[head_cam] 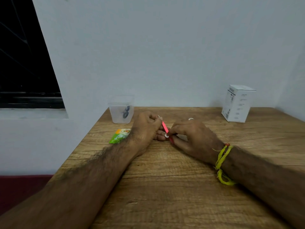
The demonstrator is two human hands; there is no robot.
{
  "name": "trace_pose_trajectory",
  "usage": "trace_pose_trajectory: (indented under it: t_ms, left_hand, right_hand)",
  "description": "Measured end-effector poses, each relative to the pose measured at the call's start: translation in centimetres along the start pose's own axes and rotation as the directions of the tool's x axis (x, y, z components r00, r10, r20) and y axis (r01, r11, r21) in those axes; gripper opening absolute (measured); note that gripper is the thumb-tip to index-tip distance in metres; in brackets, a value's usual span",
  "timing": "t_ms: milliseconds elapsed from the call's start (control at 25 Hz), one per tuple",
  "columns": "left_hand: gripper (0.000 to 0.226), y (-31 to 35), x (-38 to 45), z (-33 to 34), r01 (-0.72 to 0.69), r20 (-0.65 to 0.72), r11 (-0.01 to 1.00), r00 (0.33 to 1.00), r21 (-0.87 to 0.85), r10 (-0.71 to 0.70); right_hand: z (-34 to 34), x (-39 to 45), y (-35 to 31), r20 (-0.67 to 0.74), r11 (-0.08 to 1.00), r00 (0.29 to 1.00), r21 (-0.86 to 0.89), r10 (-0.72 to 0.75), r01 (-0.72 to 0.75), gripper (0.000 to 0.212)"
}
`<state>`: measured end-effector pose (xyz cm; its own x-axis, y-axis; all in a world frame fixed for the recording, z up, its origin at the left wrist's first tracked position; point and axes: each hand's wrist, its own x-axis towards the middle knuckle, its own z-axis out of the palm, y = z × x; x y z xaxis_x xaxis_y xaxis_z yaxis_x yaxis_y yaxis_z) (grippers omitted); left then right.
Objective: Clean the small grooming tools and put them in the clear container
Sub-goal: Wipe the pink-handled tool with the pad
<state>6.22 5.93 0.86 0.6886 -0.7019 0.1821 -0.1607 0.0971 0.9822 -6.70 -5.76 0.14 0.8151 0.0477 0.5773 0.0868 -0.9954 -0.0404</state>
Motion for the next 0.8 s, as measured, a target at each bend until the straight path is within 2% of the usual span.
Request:
trace_pose_trajectory:
  t_ms: [240,440,560,800]
  left_hand:
    - [0.013,-0.10,0.02,0.06,0.007,-0.003,1.000,1.000,0.002,-0.007]
    - [0.015,-0.15,0.21,0.02,0.001,-0.009,1.000,1.000,0.007,-0.001]
    - [0.016,-0.16,0.13,0.04,-0.012,0.005,1.000,1.000,0.023,0.012]
    - [0.014,0.21,-0.17,0.09,-0.008,0.025,1.000,1.000,0.029,0.007]
  right_hand:
    - [-0.12,-0.13,0.21,-0.005,0.996,1.000,0.090,0.013,-0.012,0.010]
    - [-0.24,-0.14,0.15,0.002,0.994,1.000,0.108,-0.004,0.004,0.012]
    - [-0.32,-0.44,0.40,0.001,0.992,0.999,0.118,0.035,-0.035,0.010]
    - [-0.47,-0.80,0.81,0.028,0.989,0.999,0.142,0.035,-0.039,0.022]
